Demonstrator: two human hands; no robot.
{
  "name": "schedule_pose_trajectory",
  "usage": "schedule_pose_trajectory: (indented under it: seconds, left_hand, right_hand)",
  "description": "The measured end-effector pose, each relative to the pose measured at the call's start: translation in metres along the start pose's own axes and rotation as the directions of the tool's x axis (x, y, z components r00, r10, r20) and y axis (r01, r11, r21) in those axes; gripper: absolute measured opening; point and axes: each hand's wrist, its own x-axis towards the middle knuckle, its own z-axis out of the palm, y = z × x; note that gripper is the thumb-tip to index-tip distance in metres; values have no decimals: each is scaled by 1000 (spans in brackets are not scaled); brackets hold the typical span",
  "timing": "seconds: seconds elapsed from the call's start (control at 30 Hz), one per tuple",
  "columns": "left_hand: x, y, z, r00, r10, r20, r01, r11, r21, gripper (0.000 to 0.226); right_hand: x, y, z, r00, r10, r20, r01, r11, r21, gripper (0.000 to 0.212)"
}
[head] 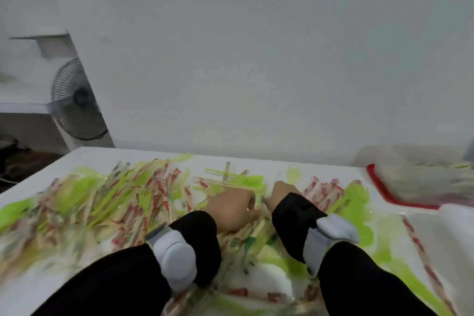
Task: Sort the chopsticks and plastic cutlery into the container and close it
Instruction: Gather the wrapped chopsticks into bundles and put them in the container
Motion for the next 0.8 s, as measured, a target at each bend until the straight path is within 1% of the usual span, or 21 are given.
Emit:
schedule_pose_trajectory:
  seconds: [0.03, 0.07, 0.13, 0.2, 0.27, 0.33, 0.37, 0.4, 0.43, 0.47, 0.53, 0.57, 0.63, 0.67, 0.73, 0.77, 0.8]
  left_hand:
    - [1, 2, 4, 1000, 0, -31, 1, 1000, 13, 28]
    - [3, 4, 8, 998, -3, -60, 6, 999, 42, 28]
    - [8, 9, 14, 996, -15, -89, 21, 998, 66, 21]
    - [13, 12, 15, 995, -59, -82, 59, 998, -2, 12]
    - [19, 12, 12, 993, -110, -47, 103, 985, -140, 11]
    - [25, 10, 8, 990, -137, -29, 125, 958, -259, 15]
    - [28, 9, 6, 988, -152, -31, 136, 944, -300, 16]
    - [30, 8, 3, 985, -168, -44, 144, 930, -337, 16]
    - [32, 6, 0, 979, -192, -65, 152, 908, -391, 14]
    - [33, 5, -2, 970, -226, -84, 162, 870, -465, 12]
    - [34, 3, -6, 944, -309, -116, 175, 766, -619, 13]
    - [33, 3, -7, 931, -342, -125, 176, 723, -669, 14]
    - [32, 2, -9, 912, -382, -149, 147, 644, -751, 21]
    - [31, 3, -11, 902, -397, -167, 113, 593, -798, 21]
    - [26, 8, -21, 881, -422, -213, 4, 457, -889, 11]
    - [23, 8, -26, 865, -436, -249, -58, 405, -912, 10]
    - [22, 9, -33, 845, -442, -302, -119, 395, -911, 10]
  right_hand:
    - [1, -2, 5, 999, 40, -8, -40, 999, -1, 36]
    - [3, -2, 9, 998, 61, -21, -60, 998, 10, 41]
    - [4, -3, 10, 991, 122, -52, -120, 992, 49, 42]
    - [5, -1, 7, 981, 173, -89, -163, 981, 102, 39]
    - [3, 0, 0, 979, 176, -106, -165, 981, 105, 30]
    - [-3, 3, -9, 983, 158, -90, -154, 987, 50, 7]
    - [-3, 8, -12, 987, 137, -83, -136, 991, 15, 26]
    - [-6, 13, -15, 991, 114, -64, -116, 993, -23, 39]
    - [-6, 18, -17, 994, 96, -57, -99, 994, -55, 46]
    - [-6, 21, -18, 994, 85, -67, -91, 991, -100, 46]
    - [-5, 20, -15, 992, 65, -109, -83, 982, -171, 34]
    - [-4, 16, -10, 990, 58, -125, -82, 977, -197, 29]
    - [-3, 10, 1, 991, 67, -117, -96, 960, -264, 40]
    - [-4, 9, 5, 991, 74, -113, -105, 948, -299, 44]
    - [-4, 10, 11, 990, 64, -125, -103, 939, -329, 36]
    - [-2, 11, 13, 989, 55, -139, -96, 949, -302, 31]
    - [-4, 10, 8, 983, 58, -171, -100, 965, -242, 28]
